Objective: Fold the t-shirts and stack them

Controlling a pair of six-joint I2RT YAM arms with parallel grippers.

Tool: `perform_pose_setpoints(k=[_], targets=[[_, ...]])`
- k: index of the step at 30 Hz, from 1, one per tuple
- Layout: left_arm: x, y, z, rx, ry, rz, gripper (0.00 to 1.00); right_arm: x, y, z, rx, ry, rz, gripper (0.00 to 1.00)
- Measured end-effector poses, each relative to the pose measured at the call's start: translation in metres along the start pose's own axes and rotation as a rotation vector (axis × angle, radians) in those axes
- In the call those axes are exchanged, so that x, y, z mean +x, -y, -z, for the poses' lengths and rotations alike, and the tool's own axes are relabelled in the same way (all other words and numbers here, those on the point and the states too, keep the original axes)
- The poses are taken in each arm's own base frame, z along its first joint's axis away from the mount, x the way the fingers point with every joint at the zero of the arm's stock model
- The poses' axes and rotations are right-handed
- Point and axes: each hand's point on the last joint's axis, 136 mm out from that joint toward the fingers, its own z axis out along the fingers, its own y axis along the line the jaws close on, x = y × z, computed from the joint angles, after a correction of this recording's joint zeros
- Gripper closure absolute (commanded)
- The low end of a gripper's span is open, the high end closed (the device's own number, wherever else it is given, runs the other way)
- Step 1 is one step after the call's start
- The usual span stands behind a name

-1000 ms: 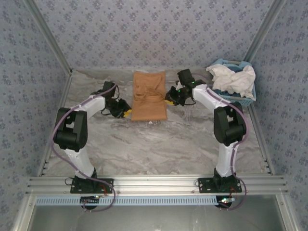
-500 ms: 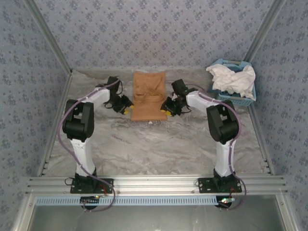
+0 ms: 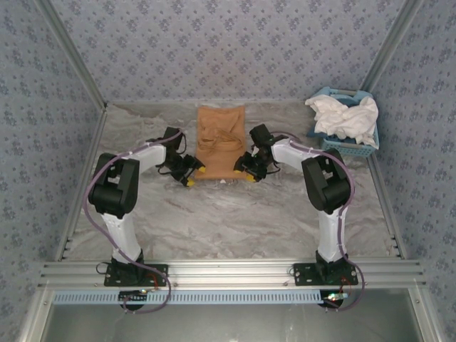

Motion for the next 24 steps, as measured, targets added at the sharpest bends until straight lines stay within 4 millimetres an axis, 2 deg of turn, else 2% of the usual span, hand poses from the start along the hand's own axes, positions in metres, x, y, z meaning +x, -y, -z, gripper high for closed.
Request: perform_pose_setpoints(k=[4, 14, 19, 22, 24], targets=[[0.0, 0.005, -0.005, 0.007, -0.004, 0.02, 0.52, 0.0, 0.002, 0.002, 0.014, 0.002, -0.006, 0.43], [0.0, 0.012, -0.016, 0.004, -0.011, 0.016, 0.87, 0.006, 0.02, 0.009, 0.108, 0.001, -0.033, 0.41], [-0.001, 0.015, -0.016, 0.009, -0.008, 0.004, 0.89, 0.008, 0.026, 0.014, 0.128, 0.011, -0.04, 0.4], [-0.001, 0.015, -0.016, 0.008, -0.006, 0.0, 0.9, 0.006, 0.023, 0.015, 0.116, 0.026, -0.039, 0.43], [-0.001, 0.015, -0.016, 0.008, -0.006, 0.0, 0.9, 0.002, 0.02, 0.012, 0.107, 0.034, -0.042, 0.5]])
